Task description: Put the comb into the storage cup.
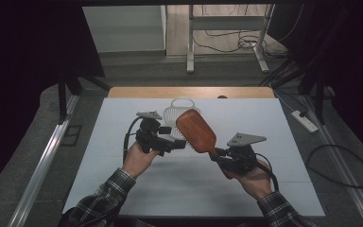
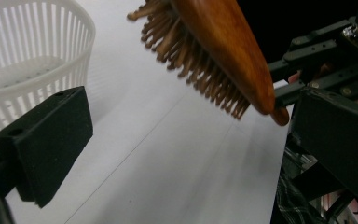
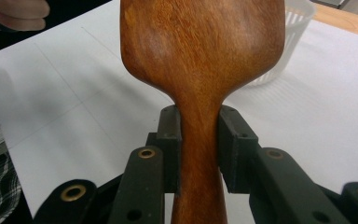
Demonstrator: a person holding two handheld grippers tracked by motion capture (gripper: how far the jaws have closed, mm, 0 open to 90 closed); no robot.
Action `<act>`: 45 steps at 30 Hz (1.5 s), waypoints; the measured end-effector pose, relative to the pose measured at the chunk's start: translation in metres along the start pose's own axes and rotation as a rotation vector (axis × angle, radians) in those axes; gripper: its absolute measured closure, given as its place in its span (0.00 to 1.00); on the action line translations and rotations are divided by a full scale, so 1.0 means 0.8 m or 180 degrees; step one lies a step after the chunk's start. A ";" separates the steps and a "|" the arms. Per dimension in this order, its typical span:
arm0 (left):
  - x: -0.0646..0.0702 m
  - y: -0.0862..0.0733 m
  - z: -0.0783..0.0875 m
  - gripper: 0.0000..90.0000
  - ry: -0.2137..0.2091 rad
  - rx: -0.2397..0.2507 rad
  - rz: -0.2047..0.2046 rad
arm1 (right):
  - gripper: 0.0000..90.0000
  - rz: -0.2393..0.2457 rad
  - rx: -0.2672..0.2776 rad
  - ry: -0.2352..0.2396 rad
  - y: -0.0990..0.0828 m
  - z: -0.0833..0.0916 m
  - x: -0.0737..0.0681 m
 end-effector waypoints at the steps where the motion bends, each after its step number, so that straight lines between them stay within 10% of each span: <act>1: 0.001 0.001 -0.001 0.00 -0.0024 0.0005 0.0009 | 0.80 0.0008 0.0006 0.0000 0.001 -0.001 -0.002; 26: 0.009 0.009 -0.015 0.02 -0.0344 0.0059 0.0160 | 0.80 0.0219 0.0076 0.0125 0.009 -0.012 -0.039; 45: 0.014 0.009 -0.008 0.45 -0.0855 0.0140 0.0403 | 0.80 0.0302 0.0069 0.0132 0.007 -0.016 -0.042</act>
Point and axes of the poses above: each handheld gripper's, and its own axes: z roughly backward along the jaws, y roughly out of its top, x roughly to its right, the point moved 9 cm from there along -z, roughly forward along the jaws, and after that the axes turned 15 degrees about -x, right-handed, at the moved point
